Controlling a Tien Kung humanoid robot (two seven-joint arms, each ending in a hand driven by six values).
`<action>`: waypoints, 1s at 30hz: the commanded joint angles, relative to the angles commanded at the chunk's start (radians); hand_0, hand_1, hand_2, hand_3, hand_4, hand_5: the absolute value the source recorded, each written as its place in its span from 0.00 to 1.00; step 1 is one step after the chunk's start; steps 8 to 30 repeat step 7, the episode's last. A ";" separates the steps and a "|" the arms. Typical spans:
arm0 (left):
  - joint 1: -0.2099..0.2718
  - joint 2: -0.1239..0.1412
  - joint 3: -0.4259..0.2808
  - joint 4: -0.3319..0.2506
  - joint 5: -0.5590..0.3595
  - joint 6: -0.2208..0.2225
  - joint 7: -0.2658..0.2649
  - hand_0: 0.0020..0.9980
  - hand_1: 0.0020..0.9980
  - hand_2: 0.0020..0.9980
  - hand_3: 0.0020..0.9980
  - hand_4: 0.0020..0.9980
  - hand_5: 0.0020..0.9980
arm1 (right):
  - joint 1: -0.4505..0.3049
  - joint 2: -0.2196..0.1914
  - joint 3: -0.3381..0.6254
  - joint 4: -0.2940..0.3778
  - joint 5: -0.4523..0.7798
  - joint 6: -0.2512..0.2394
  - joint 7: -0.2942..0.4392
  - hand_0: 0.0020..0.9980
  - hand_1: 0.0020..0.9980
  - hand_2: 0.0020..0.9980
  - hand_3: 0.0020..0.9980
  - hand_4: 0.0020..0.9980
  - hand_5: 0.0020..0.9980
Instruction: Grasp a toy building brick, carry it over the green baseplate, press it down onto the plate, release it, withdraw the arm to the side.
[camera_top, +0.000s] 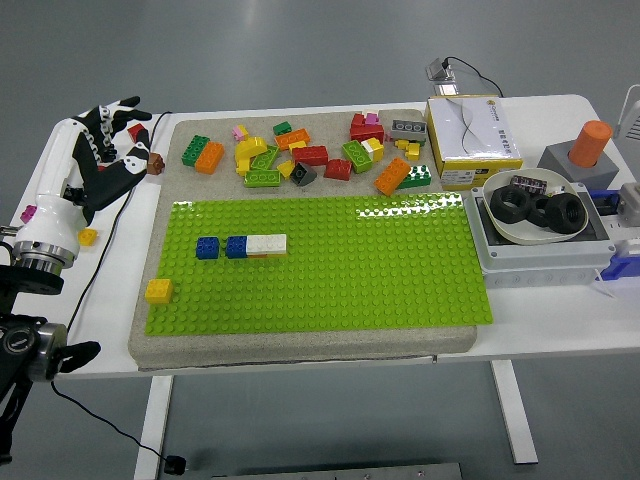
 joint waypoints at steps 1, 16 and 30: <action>-0.008 0.008 0.004 -0.001 -0.031 0.005 -0.020 0.94 0.86 0.85 0.57 0.40 0.00 | 0.001 0.001 -0.022 0.000 0.026 0.001 0.007 0.63 0.60 0.67 0.70 0.76 0.94; -0.065 0.059 0.029 -0.001 -0.199 -0.002 -0.092 0.93 0.84 0.83 0.55 0.34 0.00 | 0.013 0.006 -0.100 0.000 0.147 0.000 0.039 0.61 0.60 0.68 0.70 0.76 0.98; -0.065 0.059 0.029 -0.001 -0.199 -0.002 -0.092 0.93 0.84 0.83 0.55 0.34 0.00 | 0.013 0.006 -0.100 0.000 0.147 0.000 0.039 0.61 0.60 0.68 0.70 0.76 0.98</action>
